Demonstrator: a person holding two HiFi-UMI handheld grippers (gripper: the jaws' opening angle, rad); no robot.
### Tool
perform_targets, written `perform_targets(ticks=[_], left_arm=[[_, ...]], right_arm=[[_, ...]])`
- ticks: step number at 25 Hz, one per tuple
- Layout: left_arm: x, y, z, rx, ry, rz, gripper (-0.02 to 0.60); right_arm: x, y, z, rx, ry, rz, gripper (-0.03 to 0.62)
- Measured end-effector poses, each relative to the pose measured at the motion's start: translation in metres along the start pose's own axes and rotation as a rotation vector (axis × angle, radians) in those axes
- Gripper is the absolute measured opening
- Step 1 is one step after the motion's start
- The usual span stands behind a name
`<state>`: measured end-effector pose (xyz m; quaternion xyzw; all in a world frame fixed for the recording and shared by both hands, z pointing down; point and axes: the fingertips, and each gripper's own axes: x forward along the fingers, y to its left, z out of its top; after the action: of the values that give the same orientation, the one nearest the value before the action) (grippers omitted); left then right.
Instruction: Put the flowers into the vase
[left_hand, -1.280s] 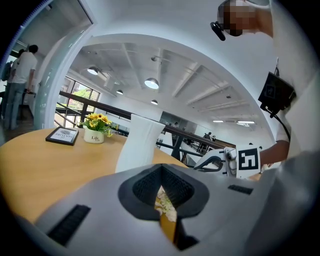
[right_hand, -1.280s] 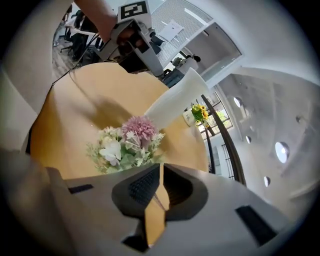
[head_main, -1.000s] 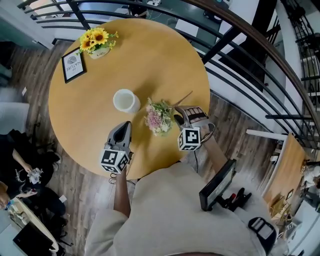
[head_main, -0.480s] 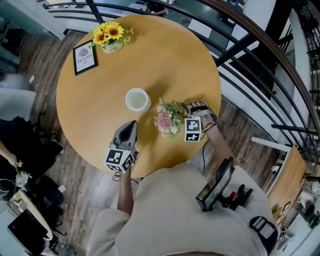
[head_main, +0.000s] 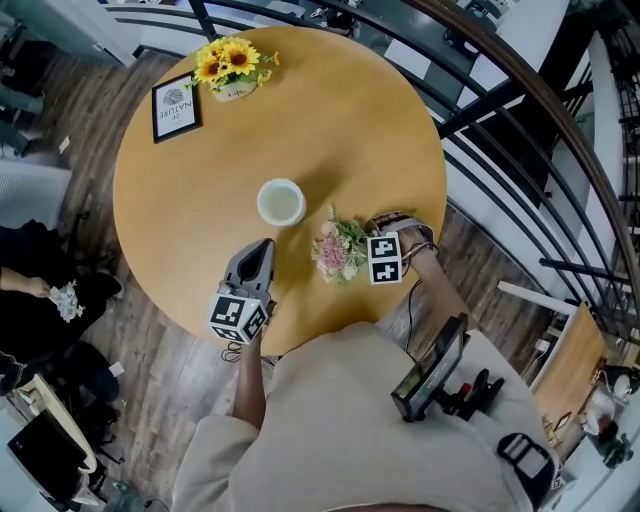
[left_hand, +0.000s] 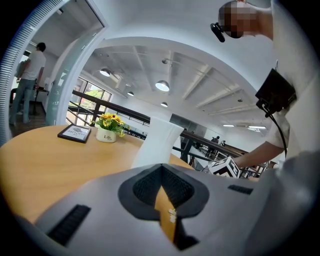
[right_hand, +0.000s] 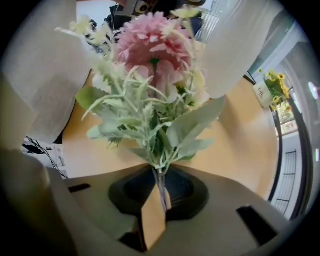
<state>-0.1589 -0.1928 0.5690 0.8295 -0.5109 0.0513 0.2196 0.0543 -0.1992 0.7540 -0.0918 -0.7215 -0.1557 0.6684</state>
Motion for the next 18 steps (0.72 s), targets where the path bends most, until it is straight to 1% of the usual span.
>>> perform_targets(ticks=[2, 5, 9, 12, 14, 18], left_arm=[[0.003, -0.002, 0.000, 0.007, 0.002, -0.013, 0.006], [0.002, -0.007, 0.001, 0.018, -0.002, -0.027, 0.006], [-0.001, -0.008, 0.004, 0.039, -0.009, -0.037, 0.006], [-0.002, -0.010, 0.007, 0.051, -0.019, -0.045, 0.006], [-0.004, -0.011, 0.009, 0.060, -0.026, -0.050, 0.006], [-0.007, -0.017, 0.011, 0.081, -0.039, -0.069, 0.006]], right_arm=[[0.001, 0.000, 0.000, 0.007, 0.003, -0.034, 0.057], [-0.002, 0.000, 0.000, 0.038, -0.001, -0.080, 0.055], [-0.013, -0.010, -0.004, 0.140, -0.029, -0.145, 0.055], [-0.023, -0.019, -0.008, 0.266, -0.088, -0.188, 0.054], [-0.035, -0.024, -0.009, 0.381, -0.159, -0.212, 0.054], [-0.071, -0.040, -0.011, 0.594, -0.320, -0.304, 0.051]])
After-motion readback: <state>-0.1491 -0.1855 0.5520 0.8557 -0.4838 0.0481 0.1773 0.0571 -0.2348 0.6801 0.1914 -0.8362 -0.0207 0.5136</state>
